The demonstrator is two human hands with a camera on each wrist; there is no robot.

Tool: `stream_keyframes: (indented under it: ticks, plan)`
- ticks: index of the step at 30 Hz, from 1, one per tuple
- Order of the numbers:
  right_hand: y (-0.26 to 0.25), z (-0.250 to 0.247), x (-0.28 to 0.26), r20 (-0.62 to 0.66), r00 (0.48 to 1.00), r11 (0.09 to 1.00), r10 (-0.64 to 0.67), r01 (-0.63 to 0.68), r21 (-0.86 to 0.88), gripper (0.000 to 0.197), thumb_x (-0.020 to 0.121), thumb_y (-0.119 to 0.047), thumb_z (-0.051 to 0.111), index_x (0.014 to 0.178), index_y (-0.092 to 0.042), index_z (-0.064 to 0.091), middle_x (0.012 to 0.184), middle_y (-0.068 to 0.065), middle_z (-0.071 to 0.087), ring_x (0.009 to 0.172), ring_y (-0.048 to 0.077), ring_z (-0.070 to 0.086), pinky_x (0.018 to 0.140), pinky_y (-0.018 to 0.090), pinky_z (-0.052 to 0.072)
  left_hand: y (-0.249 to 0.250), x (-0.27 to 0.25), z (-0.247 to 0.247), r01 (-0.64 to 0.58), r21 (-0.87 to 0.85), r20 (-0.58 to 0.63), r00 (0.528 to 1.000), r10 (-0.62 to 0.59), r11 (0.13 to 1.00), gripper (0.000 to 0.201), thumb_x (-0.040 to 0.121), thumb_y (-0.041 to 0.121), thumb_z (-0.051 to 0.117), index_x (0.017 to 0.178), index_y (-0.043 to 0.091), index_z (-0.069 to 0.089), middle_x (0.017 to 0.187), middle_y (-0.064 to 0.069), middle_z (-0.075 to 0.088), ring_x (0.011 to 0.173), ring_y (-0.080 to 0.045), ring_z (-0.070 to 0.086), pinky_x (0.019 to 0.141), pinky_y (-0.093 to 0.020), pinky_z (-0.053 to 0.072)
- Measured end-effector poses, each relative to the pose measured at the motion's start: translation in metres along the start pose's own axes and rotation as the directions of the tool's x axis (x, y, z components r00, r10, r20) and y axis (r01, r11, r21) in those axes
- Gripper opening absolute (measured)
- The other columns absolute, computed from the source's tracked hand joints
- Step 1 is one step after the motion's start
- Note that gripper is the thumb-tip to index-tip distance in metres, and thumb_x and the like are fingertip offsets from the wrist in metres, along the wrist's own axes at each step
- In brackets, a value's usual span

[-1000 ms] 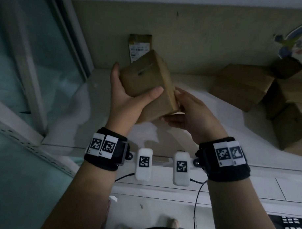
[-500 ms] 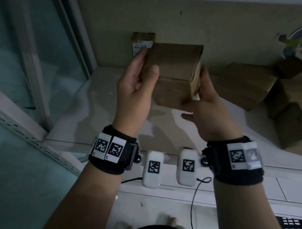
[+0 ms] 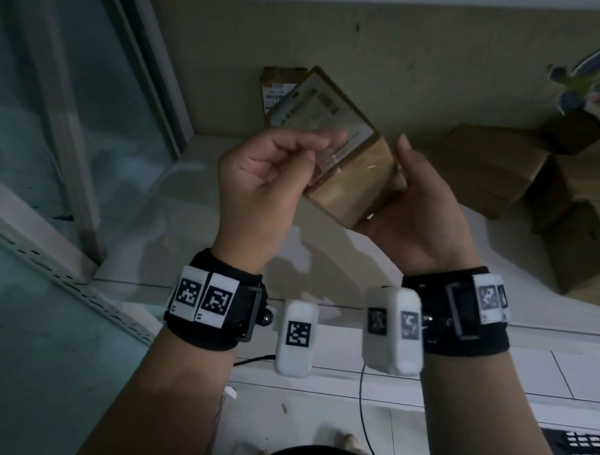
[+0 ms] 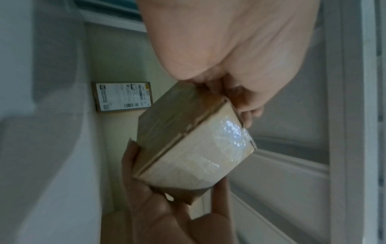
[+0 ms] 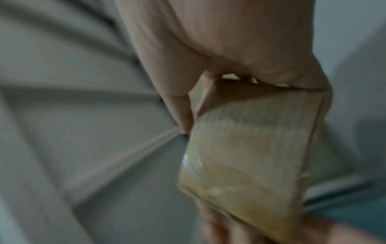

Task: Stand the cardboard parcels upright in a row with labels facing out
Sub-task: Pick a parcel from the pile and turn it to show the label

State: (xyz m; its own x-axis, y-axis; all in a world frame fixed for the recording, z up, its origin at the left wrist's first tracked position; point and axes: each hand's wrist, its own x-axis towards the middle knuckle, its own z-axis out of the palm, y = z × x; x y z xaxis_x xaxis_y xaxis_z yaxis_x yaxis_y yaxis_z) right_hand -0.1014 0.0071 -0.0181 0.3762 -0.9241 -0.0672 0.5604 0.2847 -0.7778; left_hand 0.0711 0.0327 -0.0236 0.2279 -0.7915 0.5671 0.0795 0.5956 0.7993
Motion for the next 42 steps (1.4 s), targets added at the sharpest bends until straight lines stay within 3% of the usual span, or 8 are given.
stream_keyframes:
  ticks: [5,8,12,15,23,27,36,42]
  plan:
    - [0.002,-0.006,0.009,0.008,0.998,0.980,-0.061,0.058,0.191,0.045,0.096,-0.016,0.068,0.135,-0.020,0.046,0.165,0.020,0.039,0.152,0.041,0.041,0.114,0.071,0.037,-0.003,0.005,0.009,0.000,0.044,-0.032,1.000,0.001,0.999,0.033,0.096,-0.013,0.061,0.121,0.008,0.068,0.137,-0.004,0.070,0.131,-0.030,0.068,0.111,-0.042,0.055]
    - [0.004,-0.008,0.011,-0.117,0.979,0.978,-0.169,0.181,0.101,0.062,0.095,0.000,0.071,0.152,-0.012,0.048,0.149,0.017,0.062,0.138,0.037,0.060,0.112,0.066,0.046,-0.015,0.006,0.006,0.145,0.026,-0.057,0.988,-0.143,0.989,0.038,0.104,0.000,0.053,0.139,0.011,0.063,0.143,-0.009,0.068,0.135,-0.022,0.065,0.114,-0.042,0.053]
    - [0.004,-0.003,0.002,-0.033,0.917,0.855,-0.399,0.358,-0.375,0.071,0.079,0.005,0.084,0.144,-0.014,0.061,0.134,0.003,0.073,0.128,0.016,0.068,0.109,0.046,0.056,-0.026,0.005,0.001,0.489,-0.309,-0.110,0.834,-0.541,0.816,0.040,0.117,0.025,0.039,0.147,0.010,0.059,0.145,-0.014,0.069,0.134,-0.027,0.067,0.115,-0.049,0.054]
    - [0.003,-0.001,0.001,0.131,0.897,0.678,-0.423,0.409,-0.611,0.062,0.083,0.005,0.083,0.140,-0.011,0.065,0.139,0.002,0.070,0.133,0.013,0.064,0.112,0.044,0.054,-0.031,0.004,-0.007,0.572,-0.402,-0.094,0.751,-0.653,0.715,0.047,0.116,0.035,0.038,0.152,0.011,0.056,0.144,-0.014,0.070,0.135,-0.031,0.067,0.118,-0.057,0.049]
    - [0.011,-0.012,-0.002,0.025,0.948,0.730,-0.319,0.262,-0.631,0.106,0.077,0.010,0.079,0.163,-0.031,0.034,0.139,0.004,0.058,0.124,0.019,0.066,0.101,0.050,0.060,-0.009,0.003,-0.011,0.339,0.007,-0.159,0.929,-0.334,0.941,0.041,0.107,0.008,0.061,0.146,0.019,0.061,0.136,-0.001,0.074,0.125,-0.016,0.072,0.095,-0.033,0.060]
    - [0.007,-0.015,-0.004,0.105,0.983,0.850,-0.148,0.181,-0.494,0.098,0.082,-0.002,0.063,0.167,-0.028,0.021,0.140,0.015,0.064,0.125,0.033,0.067,0.097,0.053,0.059,-0.001,-0.004,-0.004,0.284,0.060,-0.099,0.956,-0.278,0.957,0.066,0.092,0.009,0.081,0.151,0.021,0.053,0.135,-0.004,0.074,0.127,-0.021,0.071,0.100,-0.046,0.063]
    - [0.019,-0.005,-0.007,0.014,0.997,0.855,-0.080,0.076,-0.513,0.049,0.094,-0.032,0.070,0.140,-0.019,0.061,0.126,0.005,0.078,0.113,0.025,0.077,0.092,0.049,0.064,0.005,-0.010,-0.001,0.221,0.304,0.068,0.965,-0.252,0.927,0.028,0.104,0.016,0.069,0.131,0.020,0.074,0.091,0.000,0.081,0.080,-0.026,0.078,0.073,-0.058,0.065]
    - [0.006,-0.007,0.018,0.010,0.983,0.824,-0.181,0.158,-0.544,0.066,0.082,-0.014,0.089,0.139,-0.004,0.059,0.124,0.013,0.077,0.113,0.029,0.077,0.089,0.051,0.065,-0.003,0.001,-0.005,0.232,0.272,0.038,0.967,-0.251,0.934,0.036,0.106,0.009,0.060,0.138,0.025,0.066,0.132,0.002,0.075,0.121,-0.015,0.073,0.101,-0.047,0.063]
